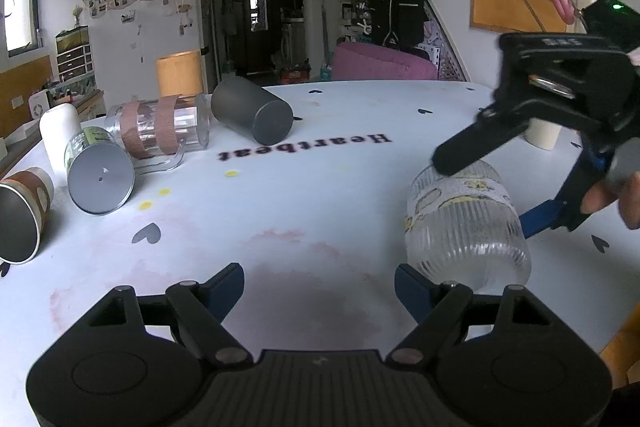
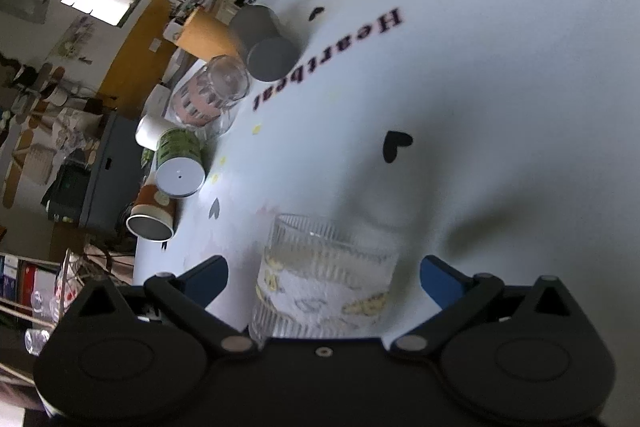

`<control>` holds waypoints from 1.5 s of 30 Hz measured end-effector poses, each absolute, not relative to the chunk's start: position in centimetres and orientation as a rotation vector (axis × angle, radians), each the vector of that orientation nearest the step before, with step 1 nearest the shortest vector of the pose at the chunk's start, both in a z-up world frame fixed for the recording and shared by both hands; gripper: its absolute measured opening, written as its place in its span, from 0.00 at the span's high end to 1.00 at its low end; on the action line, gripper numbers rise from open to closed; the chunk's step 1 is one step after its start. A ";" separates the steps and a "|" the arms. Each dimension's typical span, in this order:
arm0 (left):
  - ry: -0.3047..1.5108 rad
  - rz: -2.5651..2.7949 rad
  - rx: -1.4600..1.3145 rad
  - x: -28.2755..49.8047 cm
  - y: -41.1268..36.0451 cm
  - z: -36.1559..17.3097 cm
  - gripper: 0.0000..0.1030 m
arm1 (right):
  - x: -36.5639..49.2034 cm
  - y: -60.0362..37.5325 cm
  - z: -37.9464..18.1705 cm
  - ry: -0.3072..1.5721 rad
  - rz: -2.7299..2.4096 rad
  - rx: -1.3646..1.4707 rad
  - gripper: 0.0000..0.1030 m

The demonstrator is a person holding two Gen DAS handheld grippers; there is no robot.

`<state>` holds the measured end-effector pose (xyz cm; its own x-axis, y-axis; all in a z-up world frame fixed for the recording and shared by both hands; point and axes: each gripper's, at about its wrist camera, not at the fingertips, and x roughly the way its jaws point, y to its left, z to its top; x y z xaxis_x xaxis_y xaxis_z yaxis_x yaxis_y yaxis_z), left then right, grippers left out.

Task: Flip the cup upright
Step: 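Grasp the goblet with the right tool and carry it beside the cream cup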

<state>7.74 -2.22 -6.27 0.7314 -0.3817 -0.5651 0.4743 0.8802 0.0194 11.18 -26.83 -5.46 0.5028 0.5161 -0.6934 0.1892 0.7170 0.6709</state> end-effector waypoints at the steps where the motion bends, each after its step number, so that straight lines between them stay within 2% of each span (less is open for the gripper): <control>1: 0.583 -0.475 0.168 7.7 -2.2 -6.3 0.19 | 11.4 -26.7 -5.7 1.058 0.225 0.787 0.00; 3: 0.581 -0.479 0.170 7.6 -2.3 -6.2 0.19 | 11.6 -26.7 -6.0 1.069 0.215 0.796 0.09; 5: 0.579 -0.484 0.172 7.6 -2.3 -6.2 0.19 | 11.8 -26.9 -6.4 1.077 0.207 0.817 0.10; 8: 0.578 -0.487 0.173 7.5 -2.3 -6.2 0.19 | 11.8 -27.3 -6.6 1.077 0.207 0.843 0.21; 10: 0.578 -0.488 0.178 7.5 -2.4 -6.2 0.19 | 11.8 -27.5 -6.6 1.083 0.202 0.849 0.25; 16: 0.566 -0.498 0.179 7.0 -2.5 -5.9 0.19 | 11.2 -27.5 -5.0 1.042 0.222 0.750 0.26; 25: 0.530 -0.510 0.160 6.2 -2.6 -4.9 0.19 | 9.1 -28.4 0.6 0.835 0.194 0.430 0.27; 32: 0.532 -0.512 0.160 6.1 -3.0 -5.1 0.19 | 11.5 -30.1 2.1 0.720 0.023 0.166 0.28; 45: 0.559 -0.506 0.154 6.6 -3.4 -6.1 0.19 | 19.0 -38.9 1.3 0.652 -0.289 0.121 0.28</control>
<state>6.56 -3.36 -6.06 0.7300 -0.4162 -0.5421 0.4981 0.8671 0.0048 18.99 -38.88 1.32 0.7569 -0.2264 -0.6130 0.3021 0.9530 0.0211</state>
